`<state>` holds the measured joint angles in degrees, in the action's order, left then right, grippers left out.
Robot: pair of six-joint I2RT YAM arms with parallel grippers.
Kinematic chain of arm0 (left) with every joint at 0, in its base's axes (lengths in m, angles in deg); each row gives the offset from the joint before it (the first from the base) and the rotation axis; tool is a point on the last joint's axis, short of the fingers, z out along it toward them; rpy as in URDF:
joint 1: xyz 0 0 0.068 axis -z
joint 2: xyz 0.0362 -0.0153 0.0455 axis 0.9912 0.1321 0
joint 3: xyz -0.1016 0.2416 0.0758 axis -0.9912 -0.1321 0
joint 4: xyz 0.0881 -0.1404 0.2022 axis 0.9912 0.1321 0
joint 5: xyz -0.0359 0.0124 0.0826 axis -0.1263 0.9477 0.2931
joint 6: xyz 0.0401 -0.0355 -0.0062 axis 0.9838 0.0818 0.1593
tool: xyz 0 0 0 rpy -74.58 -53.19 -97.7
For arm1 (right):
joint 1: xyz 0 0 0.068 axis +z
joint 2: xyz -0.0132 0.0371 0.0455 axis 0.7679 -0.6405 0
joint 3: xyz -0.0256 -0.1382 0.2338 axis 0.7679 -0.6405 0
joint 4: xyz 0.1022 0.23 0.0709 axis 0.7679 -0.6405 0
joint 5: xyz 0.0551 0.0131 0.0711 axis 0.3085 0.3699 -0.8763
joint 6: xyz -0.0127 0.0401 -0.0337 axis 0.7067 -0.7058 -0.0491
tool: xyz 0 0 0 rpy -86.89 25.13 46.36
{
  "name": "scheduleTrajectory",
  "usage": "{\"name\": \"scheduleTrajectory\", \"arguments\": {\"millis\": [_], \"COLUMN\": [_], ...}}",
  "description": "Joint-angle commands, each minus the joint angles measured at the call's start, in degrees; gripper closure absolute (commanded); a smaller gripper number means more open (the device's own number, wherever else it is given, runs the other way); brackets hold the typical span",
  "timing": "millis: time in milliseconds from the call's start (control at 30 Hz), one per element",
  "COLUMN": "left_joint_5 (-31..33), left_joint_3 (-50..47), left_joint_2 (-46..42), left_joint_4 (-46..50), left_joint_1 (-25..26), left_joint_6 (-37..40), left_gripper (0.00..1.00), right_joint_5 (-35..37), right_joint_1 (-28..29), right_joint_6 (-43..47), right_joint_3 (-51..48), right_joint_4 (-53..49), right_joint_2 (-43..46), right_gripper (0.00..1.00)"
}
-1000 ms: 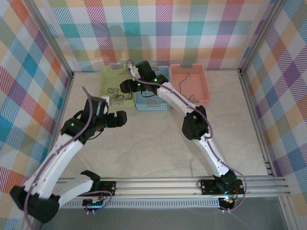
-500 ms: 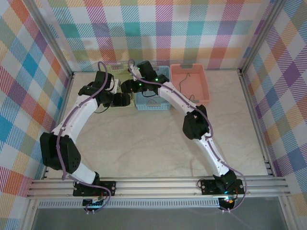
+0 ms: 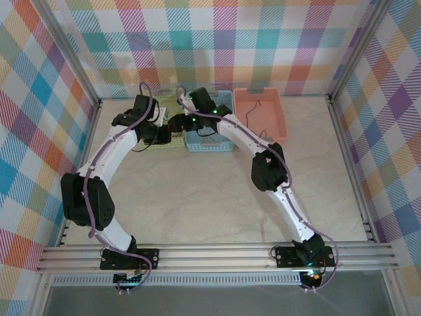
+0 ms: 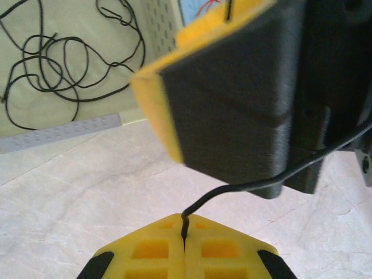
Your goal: Untangle the cables
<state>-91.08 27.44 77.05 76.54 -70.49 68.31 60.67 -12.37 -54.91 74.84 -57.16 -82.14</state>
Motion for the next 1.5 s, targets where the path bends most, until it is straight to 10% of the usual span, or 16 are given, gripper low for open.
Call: {"name": "scheduleTrajectory", "arguments": {"millis": [0, 533, 700, 800, 967, 1233, 1467], "left_joint_5": [2.05, 4.49, 7.22, 9.48, 15.84, 20.76, 23.24], "left_joint_3": [4.38, 35.98, 35.29, 29.73, 11.79, -44.48, -59.93], "left_joint_2": [1.24, 31.04, 28.47, 21.58, 4.27, -34.15, -42.79], "left_joint_4": [0.69, 14.75, 14.81, 11.03, -1.04, -48.43, -53.63], "left_joint_1": [-3.27, -6.73, -7.18, -7.18, -7.12, -5.92, -5.23], "left_joint_6": [-0.51, -0.53, -2.64, -4.28, -10.45, -8.07, -5.05], "left_gripper": [1.00, 0.97, 0.24, 0.00, 0.00, 0.00, 0.00], "right_joint_5": [-3.02, -12.86, -9.52, -6.85, -1.73, 18.69, 29.51], "right_joint_1": [-1.91, -2.73, -2.73, -2.90, -3.73, -9.48, -14.55], "right_joint_6": [1.69, 12.57, 13.93, 14.16, 12.93, 13.11, 15.62], "right_joint_3": [-3.58, -31.29, -38.32, -42.68, -54.49, -82.81, -103.42], "right_joint_4": [1.27, 7.73, 9.29, 11.31, 17.68, 32.24, 40.28], "right_joint_2": [6.37, 27.95, 33.13, 36.70, 45.55, 67.31, 83.25], "right_gripper": [0.38, 0.29, 0.29, 0.28, 0.25, 0.15, 0.09]}}
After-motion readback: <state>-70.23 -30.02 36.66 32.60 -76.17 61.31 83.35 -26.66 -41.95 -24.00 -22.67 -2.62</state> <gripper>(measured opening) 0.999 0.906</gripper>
